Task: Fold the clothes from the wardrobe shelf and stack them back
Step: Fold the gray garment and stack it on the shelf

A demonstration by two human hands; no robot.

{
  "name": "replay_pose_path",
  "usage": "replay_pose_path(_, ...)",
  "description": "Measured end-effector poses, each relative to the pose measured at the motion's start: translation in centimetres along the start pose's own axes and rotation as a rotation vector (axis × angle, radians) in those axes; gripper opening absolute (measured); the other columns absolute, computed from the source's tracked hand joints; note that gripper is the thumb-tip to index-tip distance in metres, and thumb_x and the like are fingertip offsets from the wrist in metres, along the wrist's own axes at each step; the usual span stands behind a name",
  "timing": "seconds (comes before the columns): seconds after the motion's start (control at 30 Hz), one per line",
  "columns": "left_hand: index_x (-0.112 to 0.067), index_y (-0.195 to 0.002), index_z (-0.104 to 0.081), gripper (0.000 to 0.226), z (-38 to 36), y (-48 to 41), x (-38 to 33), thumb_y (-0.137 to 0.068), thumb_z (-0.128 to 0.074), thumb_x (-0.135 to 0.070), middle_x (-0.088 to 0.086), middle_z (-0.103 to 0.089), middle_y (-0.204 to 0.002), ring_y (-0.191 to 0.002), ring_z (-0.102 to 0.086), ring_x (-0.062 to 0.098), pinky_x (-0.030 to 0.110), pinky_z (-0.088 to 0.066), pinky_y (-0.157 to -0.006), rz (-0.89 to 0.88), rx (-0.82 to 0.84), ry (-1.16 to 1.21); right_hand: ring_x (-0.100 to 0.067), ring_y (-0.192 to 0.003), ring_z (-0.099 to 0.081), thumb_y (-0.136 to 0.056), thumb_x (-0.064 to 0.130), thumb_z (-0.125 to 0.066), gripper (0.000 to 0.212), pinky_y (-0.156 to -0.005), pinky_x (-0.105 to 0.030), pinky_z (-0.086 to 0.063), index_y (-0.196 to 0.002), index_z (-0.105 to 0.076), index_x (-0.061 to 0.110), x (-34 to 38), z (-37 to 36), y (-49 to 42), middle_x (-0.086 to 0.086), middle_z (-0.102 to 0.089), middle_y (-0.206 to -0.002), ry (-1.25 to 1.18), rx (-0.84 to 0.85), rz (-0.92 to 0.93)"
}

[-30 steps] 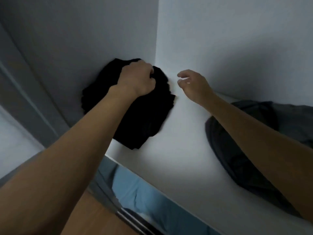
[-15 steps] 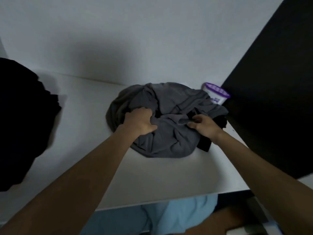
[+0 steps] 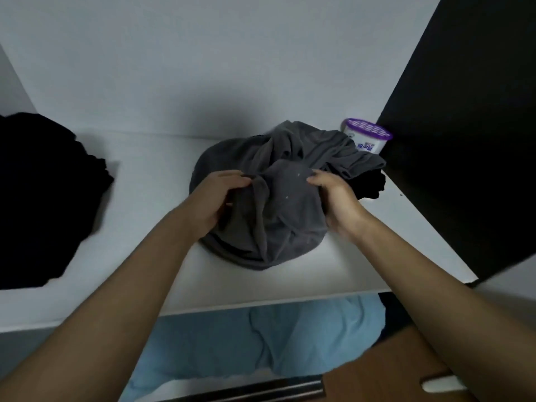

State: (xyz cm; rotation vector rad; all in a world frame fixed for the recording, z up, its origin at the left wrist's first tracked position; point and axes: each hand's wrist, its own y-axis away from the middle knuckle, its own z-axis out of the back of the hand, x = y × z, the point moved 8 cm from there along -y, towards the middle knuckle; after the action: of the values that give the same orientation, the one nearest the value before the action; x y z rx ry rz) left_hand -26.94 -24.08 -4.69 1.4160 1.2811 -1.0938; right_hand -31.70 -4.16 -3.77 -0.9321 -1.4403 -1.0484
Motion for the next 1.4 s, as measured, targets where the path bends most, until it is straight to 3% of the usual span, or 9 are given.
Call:
replay_pose_path(0.1, -0.024, -0.062, -0.059, 0.022, -3.7, 3.3, -1.7, -0.081, -0.062, -0.014, -0.003, -0.058, -0.069, -0.069, -0.054, 0.011, 0.028, -0.041, -0.07, -0.145, 0.049, 0.084, -0.017, -0.047, -0.056, -0.091, 0.044, -0.055, 0.038, -0.048, -0.021, -0.045, -0.071, -0.064, 0.013, -3.4, 0.6, 3.3, -0.007, -0.061, -0.06, 0.083, 0.073, -0.25)
replay_pose_path(0.2, -0.025, -0.059, -0.058, 0.031, -10.3, 7.3, -1.4, -0.083, -0.057, -0.006, -0.008, -0.054, -0.062, -0.061, -0.052, 0.005, 0.017, -0.042, -0.058, -0.188, 0.253, 0.032, -0.026, -0.072, -0.07, -0.093, 0.067, -0.043, 0.068, -0.066, -0.035, -0.056, -0.111, -0.067, 0.006, -3.9, 2.2, 4.7, -0.015, -0.073, -0.089, -0.174, 0.127, -0.372)
replay_pose_path(0.37, -0.017, -0.074, -0.065, 0.016, -18.9, 13.0, 5.0, -0.09, -0.063, -0.015, -0.009, -0.06, -0.072, -0.07, -0.056, 0.002, 0.012, -0.044, -0.067, 0.078, 0.581, -0.384, -0.031, -0.105, -0.066, -0.091, 0.022, -0.066, 0.038, -0.088, -0.039, -0.055, -0.125, -0.064, 0.005, -1.8, 4.6, 5.4, -0.016, -0.07, -0.116, -0.259, -0.052, -0.243)
replay_pose_path(0.57, -0.01, -0.113, -0.065, 0.065, -13.6, 13.9, 8.5, -0.078, -0.069, -0.064, 0.015, -0.074, -0.112, -0.096, -0.074, 0.027, 0.041, -0.06, -0.077, 0.264, -0.287, -0.084, -0.023, -0.081, -0.073, -0.069, 0.008, -0.064, 0.027, -0.069, -0.033, -0.057, -0.081, -0.08, 0.026, -4.6, 9.5, 13.7, -0.006, -0.077, -0.088, -0.173, 0.079, -0.126)
replay_pose_path(0.7, -0.018, -0.13, -0.058, 0.087, -16.3, 12.7, 9.7, -0.067, -0.068, -0.078, 0.01, -0.072, -0.118, -0.102, -0.072, 0.03, 0.047, -0.059, -0.076, 0.343, -0.334, 0.09, -0.022, -0.09, -0.064, -0.074, -0.009, -0.058, 0.034, -0.075, -0.031, -0.051, -0.082, -0.066, 0.023, -10.5, 12.7, 18.2, -0.004, -0.069, -0.091, -0.01, 0.163, -0.195)
replay_pose_path(0.9, -0.015, -0.127, -0.061, 0.05, -21.4, 10.8, 12.3, -0.079, -0.074, -0.019, 0.005, -0.072, -0.116, -0.103, -0.07, 0.023, 0.041, -0.06, -0.084, 0.237, -0.553, -0.182, -0.01, -0.081, -0.059, -0.073, -0.005, -0.057, 0.025, -0.069, -0.021, -0.047, -0.073, -0.066, 0.019, -15.6, 14.1, 21.4, 0.007, -0.062, -0.078, 0.154, 0.33, -0.168)
replay_pose_path(1.07, -0.02, -0.115, -0.065, 0.037, -23.4, 12.8, 14.6, -0.081, -0.061, -0.008, -0.01, -0.077, -0.097, -0.091, -0.072, 0.008, 0.019, -0.057, -0.071, 0.078, -0.455, -0.276, -0.016, -0.083, -0.066, -0.067, 0.028, -0.073, 0.012, -0.076, -0.032, -0.045, -0.079, -0.072, 0.028, -19.4, 19.4, 23.2, 0.004, -0.073, -0.084, -0.108, 0.218, -0.407)
replay_pose_path(1.2, -0.038, -0.104, -0.064, 0.038, -24.5, 16.1, 17.1, -0.072, -0.061, -0.017, -0.019, -0.074, -0.095, -0.091, -0.069, -0.001, 0.014, -0.053, -0.07, 0.065, -0.294, -0.412, -0.018, -0.109, -0.067, -0.07, 0.074, -0.07, 0.065, -0.088, -0.046, -0.054, -0.124, -0.063, 0.038, -19.1, 21.2, 23.5, 0.007, -0.07, -0.122, -0.277, 0.089, -0.407)
replay_pose_path(1.4, -0.019, -0.128, -0.055, 0.046, -25.2, 24.4, 21.7, -0.082, -0.065, -0.019, -0.011, -0.066, -0.111, -0.105, -0.063, 0.002, 0.026, -0.052, -0.088, 0.108, 0.083, -0.607, -0.021, -0.103, -0.07, -0.07, 0.041, -0.085, 0.061, -0.08, -0.033, -0.059, -0.124, -0.066, 0.019, -20.0, 12.8, 26.6, -0.002, -0.074, -0.114, -0.258, -0.048, -0.401)
